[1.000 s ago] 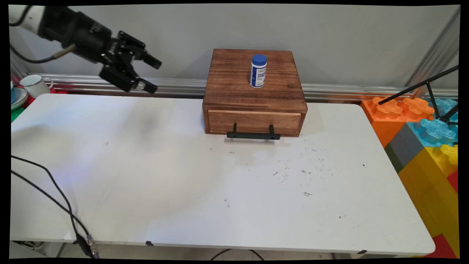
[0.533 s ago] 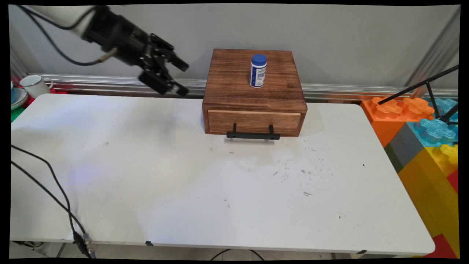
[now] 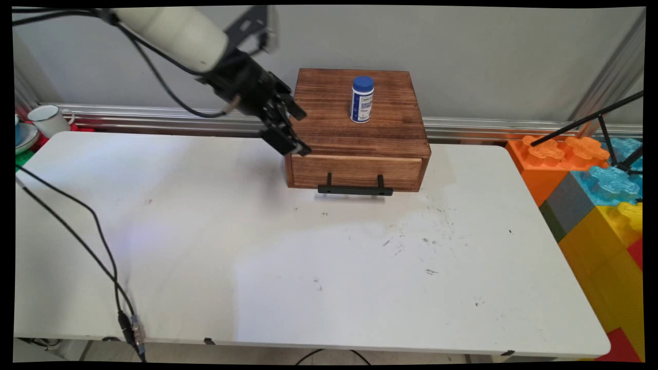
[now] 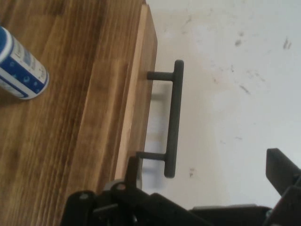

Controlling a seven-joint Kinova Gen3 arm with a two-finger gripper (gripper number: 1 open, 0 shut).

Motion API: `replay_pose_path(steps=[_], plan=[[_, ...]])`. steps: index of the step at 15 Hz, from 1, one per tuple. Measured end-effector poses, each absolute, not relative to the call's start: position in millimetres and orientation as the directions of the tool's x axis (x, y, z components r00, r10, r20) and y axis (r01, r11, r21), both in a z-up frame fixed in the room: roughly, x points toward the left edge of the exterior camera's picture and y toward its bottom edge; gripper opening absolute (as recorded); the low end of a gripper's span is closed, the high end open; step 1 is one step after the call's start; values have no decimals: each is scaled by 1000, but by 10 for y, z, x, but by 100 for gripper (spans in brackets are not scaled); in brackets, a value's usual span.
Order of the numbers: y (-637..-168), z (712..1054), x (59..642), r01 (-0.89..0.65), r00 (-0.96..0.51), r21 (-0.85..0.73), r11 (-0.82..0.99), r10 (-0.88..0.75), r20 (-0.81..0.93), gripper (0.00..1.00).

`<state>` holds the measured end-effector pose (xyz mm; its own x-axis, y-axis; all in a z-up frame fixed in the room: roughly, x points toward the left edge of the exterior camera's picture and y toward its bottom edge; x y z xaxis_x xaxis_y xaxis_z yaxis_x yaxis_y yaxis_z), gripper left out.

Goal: Open the drawer

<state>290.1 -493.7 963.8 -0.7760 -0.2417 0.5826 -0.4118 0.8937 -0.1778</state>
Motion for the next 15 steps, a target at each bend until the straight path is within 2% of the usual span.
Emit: replay_pose_path(steps=[10, 15], plan=[[-5384, 8849, 2146, -340, -864, -215, 916, -214, 455, 100], [-5486, 8582, 1931, -290, -889, -224, 930, -176, 423, 100]])
